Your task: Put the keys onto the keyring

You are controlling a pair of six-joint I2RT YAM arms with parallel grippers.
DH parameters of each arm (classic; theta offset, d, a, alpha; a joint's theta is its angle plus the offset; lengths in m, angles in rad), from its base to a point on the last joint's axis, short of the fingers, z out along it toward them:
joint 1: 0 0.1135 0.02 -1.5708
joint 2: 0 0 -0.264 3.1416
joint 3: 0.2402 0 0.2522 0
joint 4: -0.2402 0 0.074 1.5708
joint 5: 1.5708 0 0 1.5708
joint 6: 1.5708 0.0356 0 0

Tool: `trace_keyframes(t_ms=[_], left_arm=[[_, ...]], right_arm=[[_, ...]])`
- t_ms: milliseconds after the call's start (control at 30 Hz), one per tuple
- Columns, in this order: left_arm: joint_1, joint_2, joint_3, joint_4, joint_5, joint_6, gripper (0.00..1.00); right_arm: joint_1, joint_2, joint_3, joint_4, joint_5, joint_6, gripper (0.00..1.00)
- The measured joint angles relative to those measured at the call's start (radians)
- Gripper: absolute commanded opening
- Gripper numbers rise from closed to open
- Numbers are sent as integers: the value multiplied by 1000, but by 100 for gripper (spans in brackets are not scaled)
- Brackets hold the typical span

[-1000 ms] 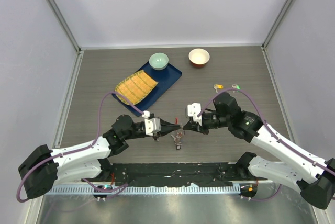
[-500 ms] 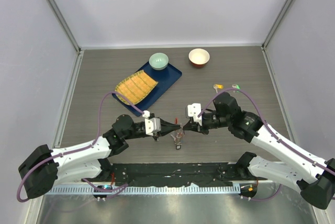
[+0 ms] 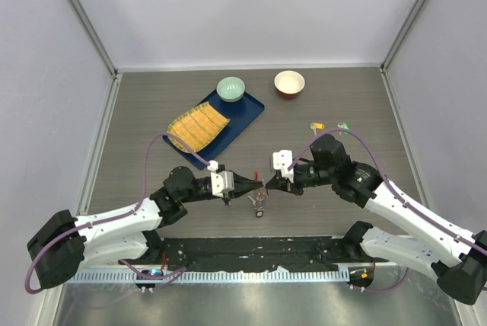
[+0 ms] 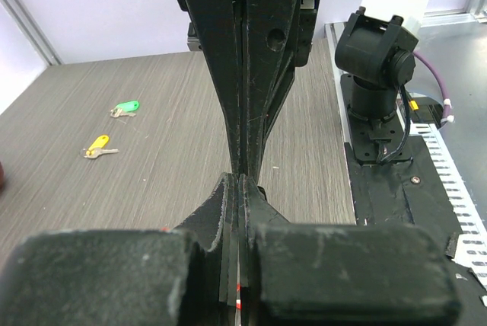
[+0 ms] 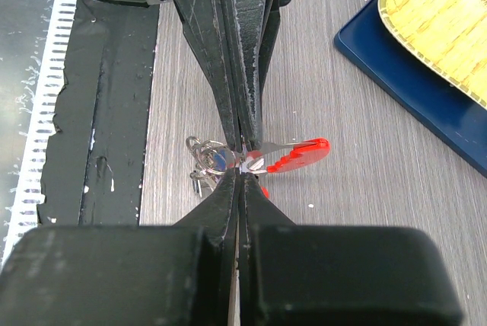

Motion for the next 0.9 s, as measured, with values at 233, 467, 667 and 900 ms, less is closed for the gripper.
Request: trace_keyframes(t_ms=[233, 467, 667, 900], left_arm=[[0, 0, 0, 5, -3, 0, 0], [0, 0, 2, 6, -4, 0, 0], [1, 0, 2, 6, -4, -4, 0], [1, 0, 2, 7, -3, -8, 0]], right_arm=[[0, 0, 0, 0, 9, 1, 1], [0, 0, -1, 0, 19, 5, 1], [0, 1, -1, 0, 20, 6, 1], [0, 5, -1, 1, 20, 8, 1]])
